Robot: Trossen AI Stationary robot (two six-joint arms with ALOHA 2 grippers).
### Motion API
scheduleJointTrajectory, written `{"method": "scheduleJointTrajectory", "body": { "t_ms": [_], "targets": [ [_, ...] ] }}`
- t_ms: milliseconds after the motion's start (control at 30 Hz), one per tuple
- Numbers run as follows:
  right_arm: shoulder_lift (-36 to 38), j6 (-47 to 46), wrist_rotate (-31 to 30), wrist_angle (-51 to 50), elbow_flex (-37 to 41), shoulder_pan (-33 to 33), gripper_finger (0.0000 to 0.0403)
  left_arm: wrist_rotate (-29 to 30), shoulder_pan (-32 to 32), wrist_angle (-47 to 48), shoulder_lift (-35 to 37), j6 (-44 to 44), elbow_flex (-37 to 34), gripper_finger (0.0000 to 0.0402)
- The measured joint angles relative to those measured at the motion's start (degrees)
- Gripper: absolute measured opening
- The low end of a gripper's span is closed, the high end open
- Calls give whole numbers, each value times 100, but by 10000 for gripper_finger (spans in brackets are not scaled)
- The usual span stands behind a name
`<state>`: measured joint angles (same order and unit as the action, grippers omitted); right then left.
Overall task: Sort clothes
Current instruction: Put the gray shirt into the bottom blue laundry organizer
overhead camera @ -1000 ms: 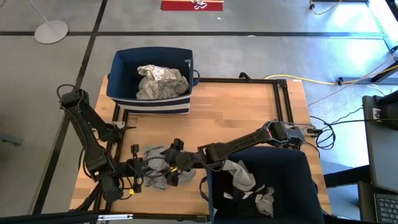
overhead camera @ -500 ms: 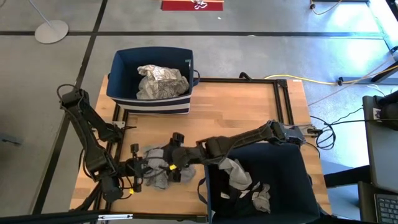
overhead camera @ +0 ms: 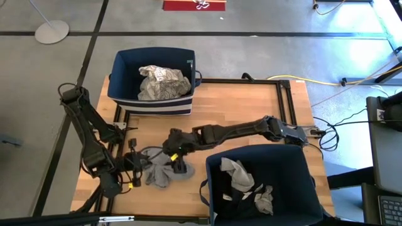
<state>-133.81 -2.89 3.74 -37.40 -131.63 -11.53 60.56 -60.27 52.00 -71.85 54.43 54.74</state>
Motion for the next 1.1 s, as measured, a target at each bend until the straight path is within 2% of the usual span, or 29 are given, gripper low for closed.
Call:
{"method": "scheduleJointTrajectory", "body": {
  "t_ms": [133,333,500,633,733,800,867,1100],
  "targets": [
    [-177,-116,96,552,13,-62,346,54,10,283,2,323,0,32],
    [-571,-428,-110,968,23,-40,346,136,15,274,2,329,0,29],
    [-948,-554,-194,1882,22,-71,346,258,4,-30,2,85,0,32],
    [-1114,-574,-711,2428,23,-130,346,253,-2,-300,2,-226,0,34],
    [-1157,-564,-851,2599,23,-162,333,250,-48,-332,2,-218,0,33],
    [-1161,-563,-921,2642,22,-162,304,260,-50,-329,2,-212,0,36],
    [-1166,-566,-915,2643,23,-162,259,256,-48,-329,2,-186,0,42],
    [-1173,-564,-873,2628,21,-164,43,253,-48,-316,2,-212,0,68]
  ]
}}
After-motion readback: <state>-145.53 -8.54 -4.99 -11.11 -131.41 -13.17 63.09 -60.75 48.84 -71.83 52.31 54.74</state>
